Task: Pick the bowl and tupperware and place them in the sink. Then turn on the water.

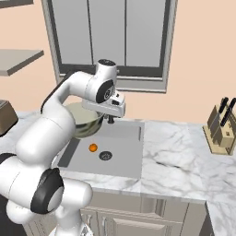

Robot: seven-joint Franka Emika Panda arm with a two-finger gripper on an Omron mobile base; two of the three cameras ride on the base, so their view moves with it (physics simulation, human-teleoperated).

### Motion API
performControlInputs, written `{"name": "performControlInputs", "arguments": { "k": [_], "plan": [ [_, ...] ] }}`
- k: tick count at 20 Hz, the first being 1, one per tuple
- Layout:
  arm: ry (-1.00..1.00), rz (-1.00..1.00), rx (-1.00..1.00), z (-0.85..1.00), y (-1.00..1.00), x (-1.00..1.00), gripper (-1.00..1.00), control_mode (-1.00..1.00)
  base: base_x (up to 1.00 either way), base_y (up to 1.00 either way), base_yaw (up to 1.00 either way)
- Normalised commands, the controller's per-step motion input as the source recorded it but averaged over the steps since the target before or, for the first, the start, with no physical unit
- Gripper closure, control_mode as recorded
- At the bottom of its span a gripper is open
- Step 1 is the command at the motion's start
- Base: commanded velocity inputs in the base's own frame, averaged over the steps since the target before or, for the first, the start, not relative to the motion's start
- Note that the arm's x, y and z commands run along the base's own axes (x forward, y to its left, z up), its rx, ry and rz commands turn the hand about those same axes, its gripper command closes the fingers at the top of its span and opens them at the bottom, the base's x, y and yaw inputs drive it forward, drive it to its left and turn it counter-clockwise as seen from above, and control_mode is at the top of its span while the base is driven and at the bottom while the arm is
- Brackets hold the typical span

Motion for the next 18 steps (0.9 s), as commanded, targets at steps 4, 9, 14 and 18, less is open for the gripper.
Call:
{"name": "performControlInputs", "arguments": {
  "k": [4,9,14,18],
  "plan": [
    [0.0,0.0,0.0,-0.57,0.02,0.34,1.0,-1.0,0.0,0.0,0.0],
    [0.0,0.0,0.0,-0.64,0.11,0.26,1.0,-1.0,0.0,0.0,0.0],
    [0.0,0.0,0.0,-0.62,0.0,0.08,1.0,-1.0,0.0,0.0,0.0],
    [0.0,0.0,0.0,-0.57,0.0,0.14,1.0,-1.0,0.0,0.0,0.0]
  ]
}}
